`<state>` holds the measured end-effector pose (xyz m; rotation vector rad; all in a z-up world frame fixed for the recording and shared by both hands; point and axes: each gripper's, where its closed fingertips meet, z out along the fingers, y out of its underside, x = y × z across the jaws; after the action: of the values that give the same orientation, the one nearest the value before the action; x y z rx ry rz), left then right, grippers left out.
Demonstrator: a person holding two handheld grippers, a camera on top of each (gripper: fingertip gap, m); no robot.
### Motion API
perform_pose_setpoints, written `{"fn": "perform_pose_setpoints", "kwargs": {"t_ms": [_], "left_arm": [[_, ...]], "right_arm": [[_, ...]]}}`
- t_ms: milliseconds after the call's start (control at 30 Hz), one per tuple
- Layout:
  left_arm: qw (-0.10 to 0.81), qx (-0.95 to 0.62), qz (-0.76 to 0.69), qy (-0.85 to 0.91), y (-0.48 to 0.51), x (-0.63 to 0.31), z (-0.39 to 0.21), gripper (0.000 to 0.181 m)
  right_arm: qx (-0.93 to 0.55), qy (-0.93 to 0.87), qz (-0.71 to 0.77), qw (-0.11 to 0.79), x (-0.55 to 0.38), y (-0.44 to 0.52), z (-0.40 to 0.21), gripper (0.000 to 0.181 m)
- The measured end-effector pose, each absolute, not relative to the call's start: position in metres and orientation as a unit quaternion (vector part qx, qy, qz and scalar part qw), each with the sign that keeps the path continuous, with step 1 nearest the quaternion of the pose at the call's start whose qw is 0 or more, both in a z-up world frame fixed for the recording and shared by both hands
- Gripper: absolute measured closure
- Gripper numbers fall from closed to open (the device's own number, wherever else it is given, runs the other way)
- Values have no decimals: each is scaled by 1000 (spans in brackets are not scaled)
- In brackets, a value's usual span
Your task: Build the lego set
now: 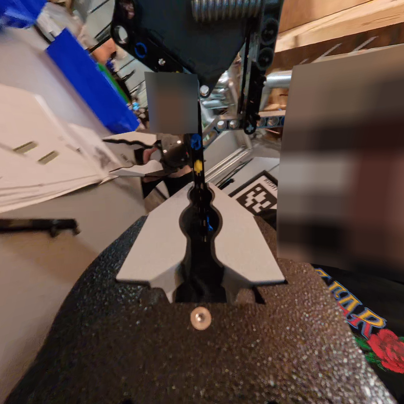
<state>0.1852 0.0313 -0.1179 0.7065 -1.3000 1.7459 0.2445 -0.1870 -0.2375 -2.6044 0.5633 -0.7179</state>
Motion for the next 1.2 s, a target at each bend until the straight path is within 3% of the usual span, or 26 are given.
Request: {"fn": "perform_pose_setpoints", "kwargs": {"t_ms": [33, 367, 1200], "left_arm": [[409, 295, 683, -529, 31, 188, -127, 175], [409, 335, 660, -534, 40, 201, -155, 176], [419, 330, 655, -535, 40, 198, -159, 176]], "right_arm": [[-935, 183, -258, 160, 242, -195, -245, 122], [-938, 113, -240, 223, 226, -163, -236, 107], [-931, 55, -325, 160, 241, -164, -233, 119]]}}
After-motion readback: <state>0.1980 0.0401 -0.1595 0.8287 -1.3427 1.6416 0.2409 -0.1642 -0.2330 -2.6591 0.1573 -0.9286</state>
